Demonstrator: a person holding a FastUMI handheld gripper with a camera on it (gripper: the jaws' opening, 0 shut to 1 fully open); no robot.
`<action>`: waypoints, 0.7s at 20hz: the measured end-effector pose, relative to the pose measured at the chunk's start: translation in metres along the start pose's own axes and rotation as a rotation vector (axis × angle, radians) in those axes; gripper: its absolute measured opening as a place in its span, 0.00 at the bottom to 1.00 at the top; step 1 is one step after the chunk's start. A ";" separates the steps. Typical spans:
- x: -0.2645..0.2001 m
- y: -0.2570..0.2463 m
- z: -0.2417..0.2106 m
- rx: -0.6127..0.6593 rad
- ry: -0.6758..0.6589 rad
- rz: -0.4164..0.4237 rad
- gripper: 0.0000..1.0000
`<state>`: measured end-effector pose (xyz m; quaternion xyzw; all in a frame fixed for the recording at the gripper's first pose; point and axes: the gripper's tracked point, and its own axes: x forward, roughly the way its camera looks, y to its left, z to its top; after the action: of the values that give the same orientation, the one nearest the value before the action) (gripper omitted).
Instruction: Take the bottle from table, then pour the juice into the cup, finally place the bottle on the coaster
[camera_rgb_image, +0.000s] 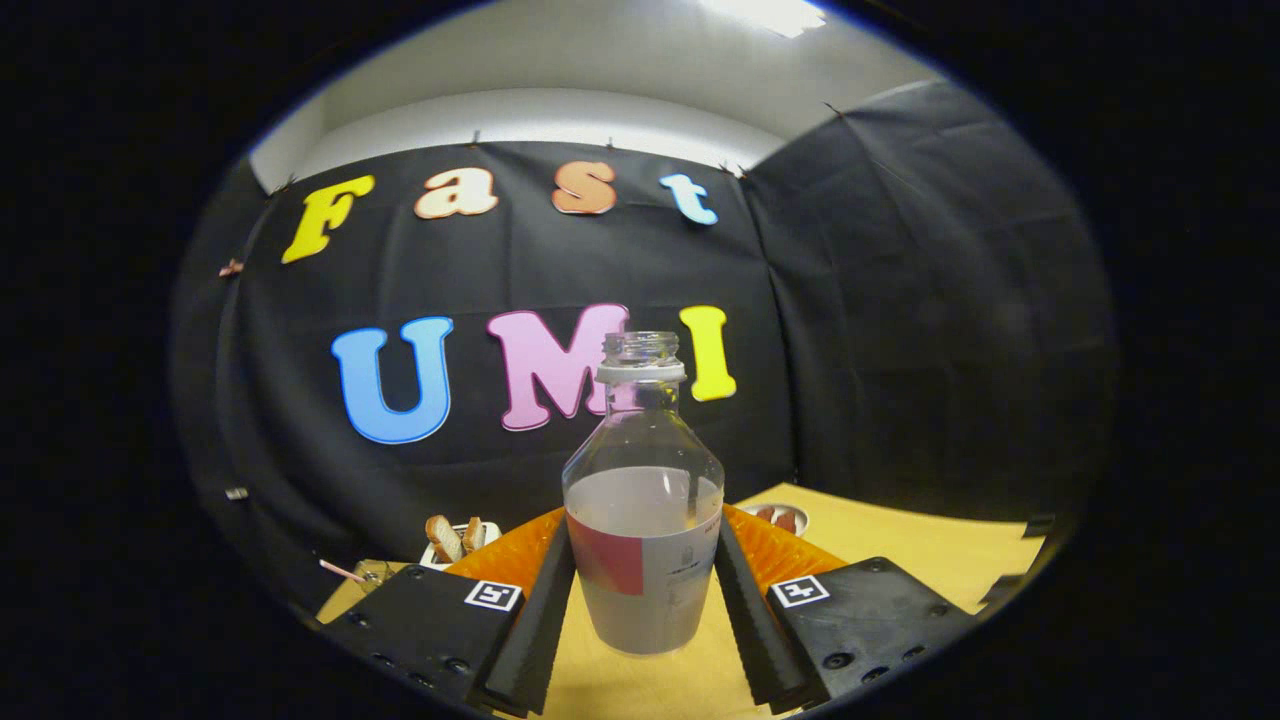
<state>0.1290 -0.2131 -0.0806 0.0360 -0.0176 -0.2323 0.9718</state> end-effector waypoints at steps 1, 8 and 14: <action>0.006 0.004 -0.006 -0.043 -0.006 -0.007 0.75; 0.057 0.048 -0.059 -0.228 -0.038 -0.002 0.75; 0.086 0.050 -0.147 -0.175 0.070 -0.068 0.76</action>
<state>0.2359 -0.1984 -0.2221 -0.0402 0.0381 -0.2642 0.9629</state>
